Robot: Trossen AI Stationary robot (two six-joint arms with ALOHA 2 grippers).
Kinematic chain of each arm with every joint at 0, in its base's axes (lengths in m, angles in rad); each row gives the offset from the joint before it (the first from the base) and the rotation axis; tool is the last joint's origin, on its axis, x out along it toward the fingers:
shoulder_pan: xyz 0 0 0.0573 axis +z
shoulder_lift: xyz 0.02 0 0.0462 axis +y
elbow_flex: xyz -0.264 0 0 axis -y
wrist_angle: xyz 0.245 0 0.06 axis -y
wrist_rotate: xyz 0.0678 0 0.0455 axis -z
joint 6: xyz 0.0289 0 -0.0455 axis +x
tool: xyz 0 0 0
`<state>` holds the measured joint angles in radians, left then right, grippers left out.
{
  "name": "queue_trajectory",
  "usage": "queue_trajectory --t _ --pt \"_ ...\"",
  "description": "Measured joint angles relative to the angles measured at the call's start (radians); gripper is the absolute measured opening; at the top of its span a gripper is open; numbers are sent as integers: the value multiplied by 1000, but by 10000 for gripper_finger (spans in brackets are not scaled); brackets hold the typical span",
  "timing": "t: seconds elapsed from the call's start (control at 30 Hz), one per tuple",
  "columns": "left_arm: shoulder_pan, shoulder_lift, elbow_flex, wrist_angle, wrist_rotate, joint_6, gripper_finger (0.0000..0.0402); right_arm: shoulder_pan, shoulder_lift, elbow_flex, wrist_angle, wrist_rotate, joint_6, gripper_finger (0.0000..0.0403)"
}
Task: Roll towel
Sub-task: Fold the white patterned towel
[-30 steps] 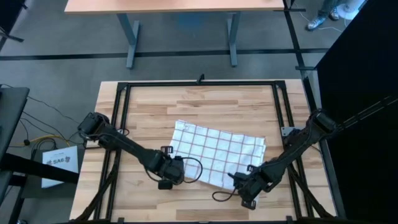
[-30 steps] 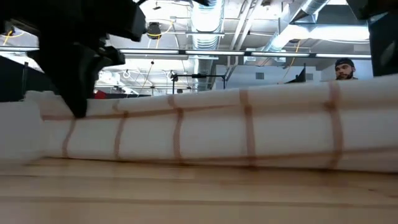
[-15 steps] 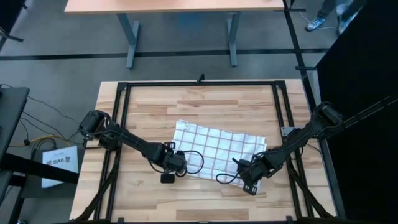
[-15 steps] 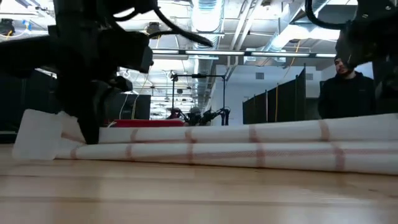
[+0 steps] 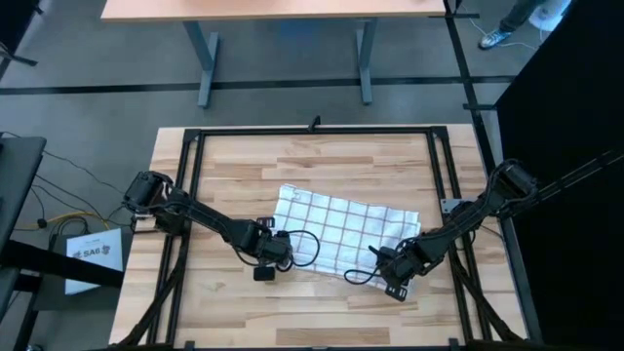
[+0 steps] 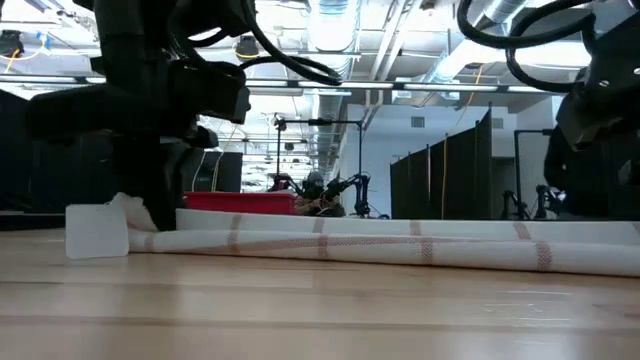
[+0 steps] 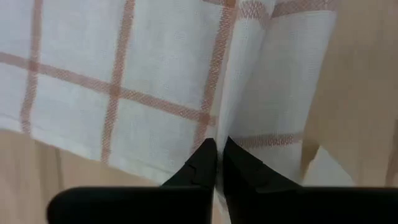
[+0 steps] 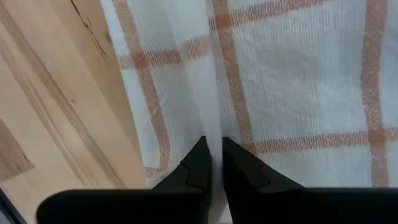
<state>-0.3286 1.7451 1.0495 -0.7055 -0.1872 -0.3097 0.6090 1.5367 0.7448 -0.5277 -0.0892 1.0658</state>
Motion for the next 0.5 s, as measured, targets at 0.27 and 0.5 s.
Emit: queue_trajectory --t 0.27,0.5 --pt "34 -66 20 -77 -46 11 97 -18 -127 0 -99 34 -17 125" --pt "72 -174 27 -96 -186 75 137 -56 -289 0 -260 133 -81 166"
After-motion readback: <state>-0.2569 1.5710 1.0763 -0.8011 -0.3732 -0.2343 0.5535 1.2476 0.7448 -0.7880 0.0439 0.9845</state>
